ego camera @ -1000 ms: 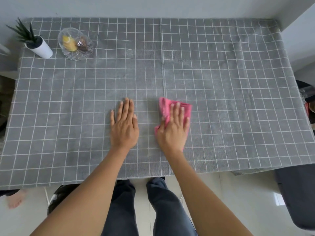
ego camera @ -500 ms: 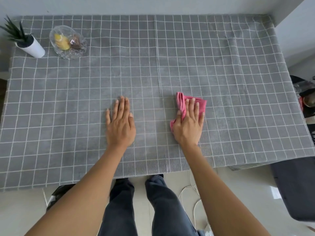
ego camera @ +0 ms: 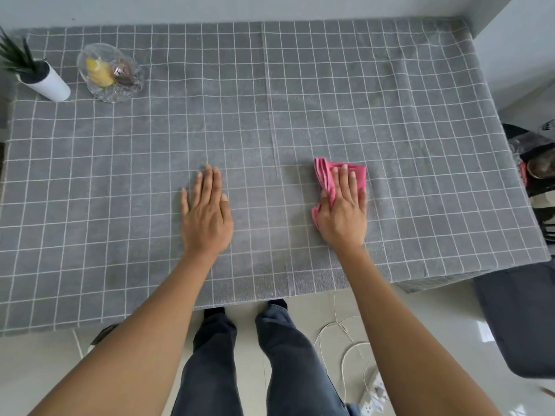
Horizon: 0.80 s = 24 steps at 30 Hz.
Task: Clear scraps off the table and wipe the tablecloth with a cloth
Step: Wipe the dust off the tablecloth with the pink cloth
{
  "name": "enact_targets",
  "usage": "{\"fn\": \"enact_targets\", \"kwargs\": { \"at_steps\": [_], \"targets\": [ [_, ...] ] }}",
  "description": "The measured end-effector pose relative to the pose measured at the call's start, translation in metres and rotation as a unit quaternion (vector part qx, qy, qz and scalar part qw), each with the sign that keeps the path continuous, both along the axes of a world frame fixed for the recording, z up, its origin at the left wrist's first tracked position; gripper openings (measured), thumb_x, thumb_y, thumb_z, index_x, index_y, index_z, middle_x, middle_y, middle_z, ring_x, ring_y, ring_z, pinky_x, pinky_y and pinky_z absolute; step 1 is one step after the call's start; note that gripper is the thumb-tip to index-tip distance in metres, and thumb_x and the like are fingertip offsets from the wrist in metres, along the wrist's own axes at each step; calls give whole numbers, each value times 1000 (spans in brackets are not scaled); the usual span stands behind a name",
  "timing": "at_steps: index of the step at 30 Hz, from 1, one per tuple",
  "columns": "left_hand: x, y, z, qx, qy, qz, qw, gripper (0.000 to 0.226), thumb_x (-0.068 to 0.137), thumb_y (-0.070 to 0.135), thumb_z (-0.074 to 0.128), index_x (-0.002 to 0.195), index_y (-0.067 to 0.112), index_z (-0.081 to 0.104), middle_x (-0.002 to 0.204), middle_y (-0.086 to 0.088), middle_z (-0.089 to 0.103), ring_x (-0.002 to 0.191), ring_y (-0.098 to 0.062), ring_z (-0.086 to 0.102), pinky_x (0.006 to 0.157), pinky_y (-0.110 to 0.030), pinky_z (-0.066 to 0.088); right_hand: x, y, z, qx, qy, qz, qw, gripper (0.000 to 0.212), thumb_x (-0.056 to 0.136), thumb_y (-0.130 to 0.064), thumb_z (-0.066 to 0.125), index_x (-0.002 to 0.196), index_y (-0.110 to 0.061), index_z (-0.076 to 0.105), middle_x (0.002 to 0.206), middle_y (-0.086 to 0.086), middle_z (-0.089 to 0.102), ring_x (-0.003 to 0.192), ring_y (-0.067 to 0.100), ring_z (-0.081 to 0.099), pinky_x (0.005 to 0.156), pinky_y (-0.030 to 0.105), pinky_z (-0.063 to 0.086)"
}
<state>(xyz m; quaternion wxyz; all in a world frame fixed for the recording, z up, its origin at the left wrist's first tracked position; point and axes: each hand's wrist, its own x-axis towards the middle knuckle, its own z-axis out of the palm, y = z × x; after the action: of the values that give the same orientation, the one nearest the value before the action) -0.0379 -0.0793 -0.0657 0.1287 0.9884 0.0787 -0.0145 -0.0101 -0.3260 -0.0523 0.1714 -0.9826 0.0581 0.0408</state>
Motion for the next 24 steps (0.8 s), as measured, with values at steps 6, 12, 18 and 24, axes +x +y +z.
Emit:
{"fn": "enact_targets", "kwargs": {
  "at_steps": [6, 12, 18, 24],
  "targets": [
    [1, -1, -1, 2, 0, 2, 1000, 57, 97, 33, 6, 152, 19, 3, 160, 2, 0, 147, -13, -4, 119, -43, -4, -3, 66, 7, -23, 23, 40, 999, 61, 96, -40, 18, 147, -23, -11, 159, -2, -5, 145, 15, -11, 119, 40, -9],
    [0, -1, 0, 1, -4, -1, 1000, 57, 97, 32, 8, 152, 18, 4, 160, 2, 1, 147, -13, -4, 119, -44, -3, 3, 58, 4, -15, -17, 175, 984, 67, 89, -38, 27, 151, -23, 8, 159, -3, 8, 146, 12, -2, 119, 37, -7],
    [0, -1, -1, -9, -10, 0, 1000, 55, 98, 31, 9, 152, 18, 4, 160, 2, 1, 147, -14, -3, 119, -44, -3, 27, 40, 5, 26, 5, -28, 999, 58, 99, -34, 27, 152, -21, 7, 160, -3, 1, 147, 14, -7, 119, 40, -8],
    [1, -1, 0, 6, -7, -1, 1000, 57, 96, 32, 8, 152, 17, 8, 159, 1, 5, 147, -14, -1, 119, -45, 1, 10, 96, 3, 14, -2, 182, 983, 60, 97, -37, 24, 152, -21, 8, 159, -2, 6, 146, 13, -5, 119, 40, -6]
  ]
}}
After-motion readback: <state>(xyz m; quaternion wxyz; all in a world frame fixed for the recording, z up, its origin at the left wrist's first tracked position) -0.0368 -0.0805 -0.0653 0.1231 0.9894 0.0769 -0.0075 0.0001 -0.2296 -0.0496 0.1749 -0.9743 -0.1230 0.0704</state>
